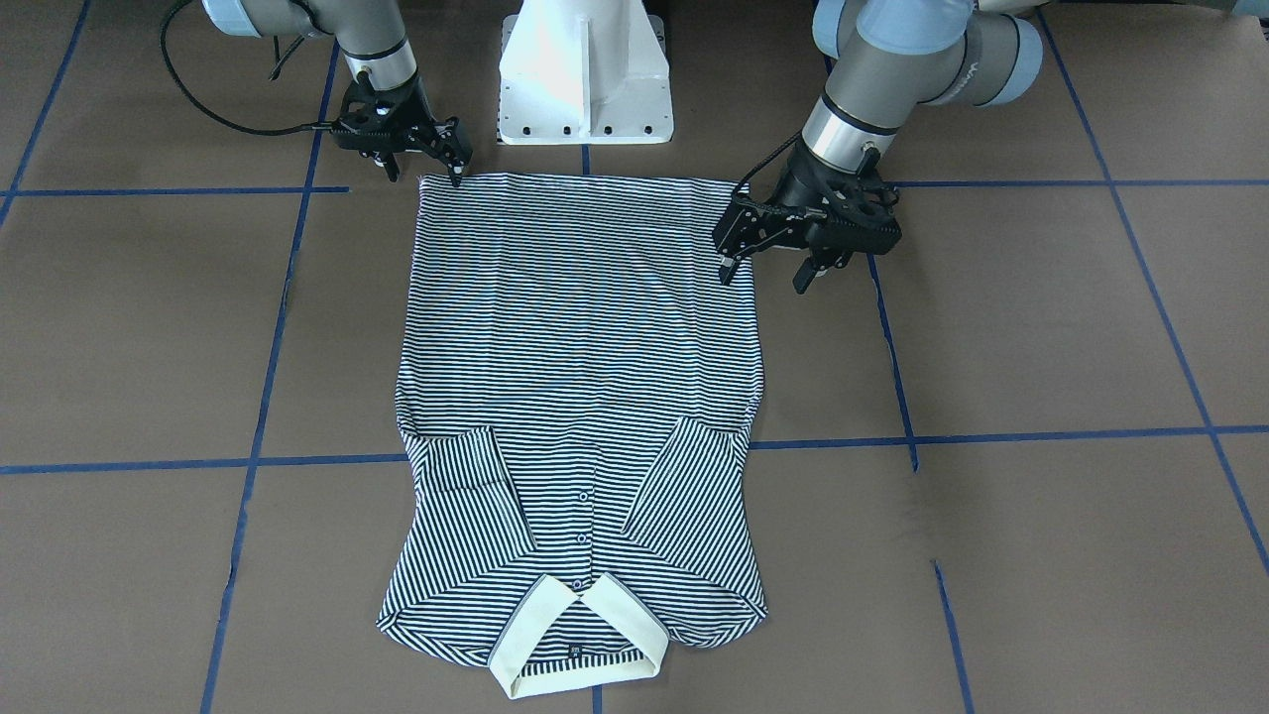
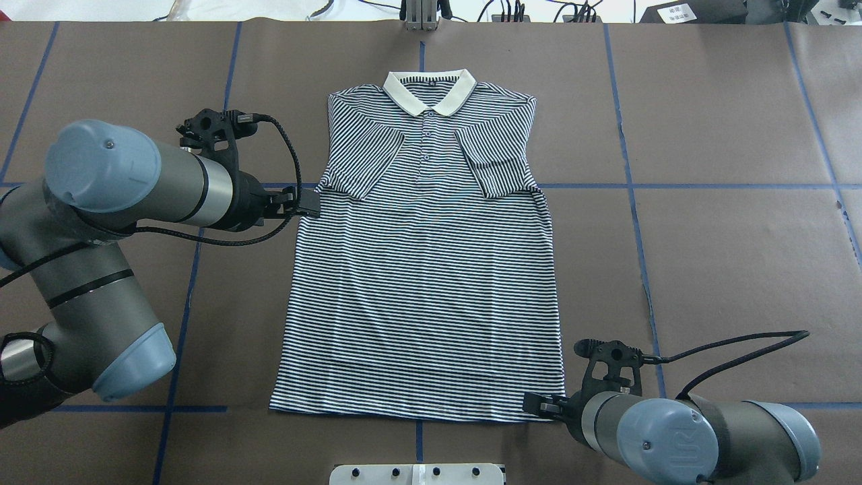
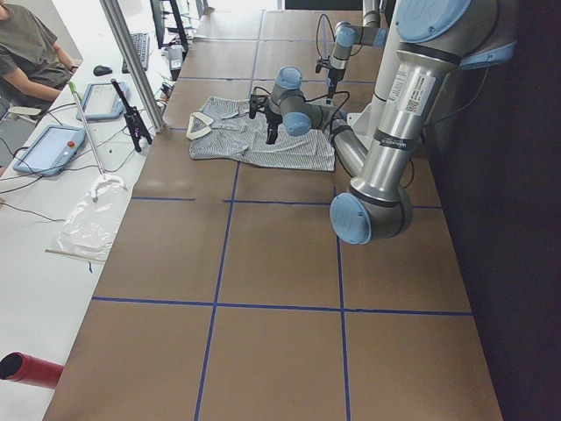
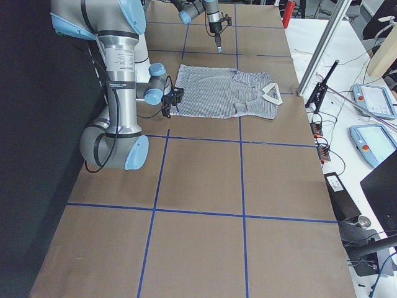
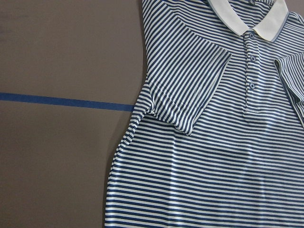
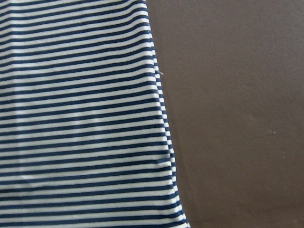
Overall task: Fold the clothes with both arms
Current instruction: 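Release the sleeves and move both grippers toward the shirt's side edges, then lower both grippers to the hem corners nearest the robot and grasp them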
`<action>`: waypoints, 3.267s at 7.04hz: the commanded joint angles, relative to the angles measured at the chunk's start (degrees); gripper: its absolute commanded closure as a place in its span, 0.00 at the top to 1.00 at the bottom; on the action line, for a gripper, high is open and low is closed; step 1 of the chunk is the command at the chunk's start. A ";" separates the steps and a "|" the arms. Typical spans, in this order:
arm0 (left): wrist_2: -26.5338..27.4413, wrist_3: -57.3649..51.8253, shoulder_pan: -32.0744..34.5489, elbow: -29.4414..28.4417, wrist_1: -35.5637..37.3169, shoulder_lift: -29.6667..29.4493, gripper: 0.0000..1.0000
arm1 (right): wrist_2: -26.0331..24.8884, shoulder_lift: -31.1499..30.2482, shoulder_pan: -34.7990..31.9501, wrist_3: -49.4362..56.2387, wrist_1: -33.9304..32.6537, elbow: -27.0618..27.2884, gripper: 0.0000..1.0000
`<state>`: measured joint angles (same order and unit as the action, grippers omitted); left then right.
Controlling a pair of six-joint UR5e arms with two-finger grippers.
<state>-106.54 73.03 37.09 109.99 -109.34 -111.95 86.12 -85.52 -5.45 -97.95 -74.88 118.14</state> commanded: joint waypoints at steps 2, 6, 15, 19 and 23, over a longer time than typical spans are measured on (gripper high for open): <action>0.02 0.00 0.00 0.13 0.00 -0.11 1.00 | -0.16 0.00 0.00 0.04 -0.09 -0.27 0.63; 0.11 -0.35 0.00 0.13 0.09 -0.37 1.00 | 0.10 0.09 0.00 -0.05 -0.09 0.16 0.00; 15.22 34.50 -23.95 9.01 10.01 11.49 0.98 | -0.25 0.00 -1.58 -0.23 -0.09 5.18 0.00; 17.16 36.92 -28.65 5.68 11.78 10.18 0.91 | 0.02 0.00 -2.02 -0.14 0.00 5.09 0.00; 17.16 36.92 -28.57 5.58 11.87 10.26 0.56 | 0.02 0.09 -2.02 -0.14 -0.09 5.09 0.00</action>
<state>-89.39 109.95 8.47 115.57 -97.48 -101.76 86.13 -85.43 -7.47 -98.13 -74.97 123.24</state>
